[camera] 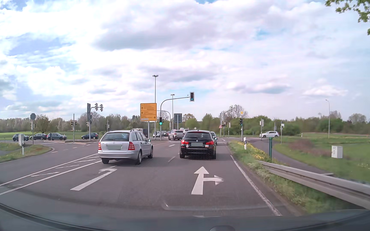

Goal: Follow the waypoints while adhering to traffic rules and regulations

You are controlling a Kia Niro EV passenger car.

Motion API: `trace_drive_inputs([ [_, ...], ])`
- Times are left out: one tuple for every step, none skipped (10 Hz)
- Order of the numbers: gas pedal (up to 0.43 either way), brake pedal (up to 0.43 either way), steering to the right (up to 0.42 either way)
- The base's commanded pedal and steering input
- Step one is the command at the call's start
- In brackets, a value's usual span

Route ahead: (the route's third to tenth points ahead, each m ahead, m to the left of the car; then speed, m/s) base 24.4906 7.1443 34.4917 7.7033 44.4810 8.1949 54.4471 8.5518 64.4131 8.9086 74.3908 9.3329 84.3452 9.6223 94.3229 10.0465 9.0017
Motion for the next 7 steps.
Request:
trace_drive_inputs([
  [0.0, 0.0, 0.011],
  [0.0, 0.0, 0.011],
  [0.0, 0.0, 0.01],
  [0.0, 0.0, 0.01],
  [0.0, 0.0, 0.01],
  [0.0, 0.0, 0.01],
  [0.0, 0.0, 0.01],
])
